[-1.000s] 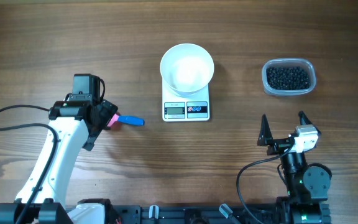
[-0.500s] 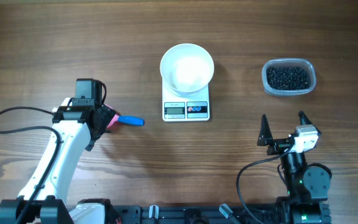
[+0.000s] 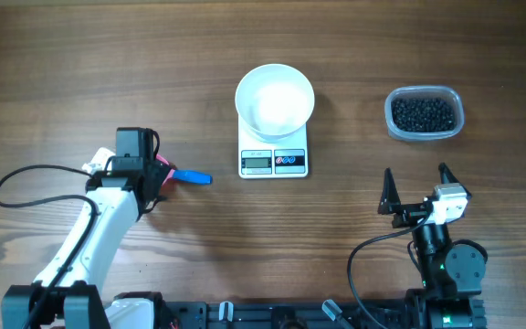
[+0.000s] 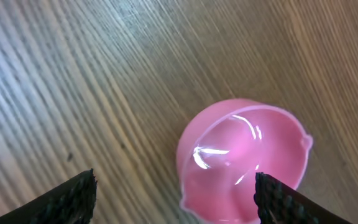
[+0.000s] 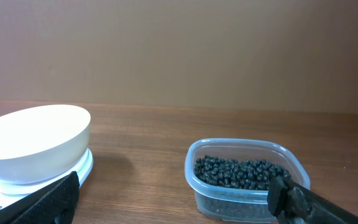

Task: Scoop item into bowl and weigh 150g on scale
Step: 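Grasp the pink scoop rim with the left gripper and lift it, then bring the scoop toward center and move the right gripper to meet it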

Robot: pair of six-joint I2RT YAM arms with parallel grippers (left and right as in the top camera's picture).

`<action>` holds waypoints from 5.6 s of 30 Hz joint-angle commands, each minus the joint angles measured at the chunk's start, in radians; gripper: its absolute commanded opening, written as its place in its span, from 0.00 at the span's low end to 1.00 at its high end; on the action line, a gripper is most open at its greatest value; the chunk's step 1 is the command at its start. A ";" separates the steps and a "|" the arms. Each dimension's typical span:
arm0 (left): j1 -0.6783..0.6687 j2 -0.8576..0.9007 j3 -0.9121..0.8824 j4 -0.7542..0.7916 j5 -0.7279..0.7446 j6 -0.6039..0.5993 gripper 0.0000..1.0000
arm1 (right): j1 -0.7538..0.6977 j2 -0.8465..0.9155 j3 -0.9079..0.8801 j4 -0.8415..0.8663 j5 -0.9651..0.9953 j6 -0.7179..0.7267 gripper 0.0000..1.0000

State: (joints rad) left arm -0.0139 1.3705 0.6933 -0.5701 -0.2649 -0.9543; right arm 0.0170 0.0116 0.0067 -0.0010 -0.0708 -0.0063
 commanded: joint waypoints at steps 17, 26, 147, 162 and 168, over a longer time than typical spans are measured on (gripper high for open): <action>-0.005 0.138 -0.040 0.179 -0.021 0.005 0.61 | 0.004 -0.007 -0.002 0.002 -0.002 -0.017 1.00; -0.005 0.151 -0.040 0.201 -0.021 0.004 0.24 | 0.004 -0.007 -0.002 0.002 -0.002 -0.017 1.00; -0.010 -0.306 -0.031 0.378 0.311 -0.416 0.04 | 0.004 0.092 0.051 -0.044 -0.249 0.852 0.99; -0.010 -0.306 -0.031 0.356 0.383 -0.416 0.04 | 0.004 0.416 0.606 -0.615 -0.356 0.557 1.00; -0.010 -0.306 -0.031 0.302 0.469 -0.415 0.04 | 0.004 0.421 0.676 -0.637 -0.578 0.735 1.00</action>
State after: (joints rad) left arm -0.0196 1.0737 0.6559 -0.2569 0.1352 -1.3678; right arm 0.0170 0.4274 0.6582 -0.6350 -0.5220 0.5869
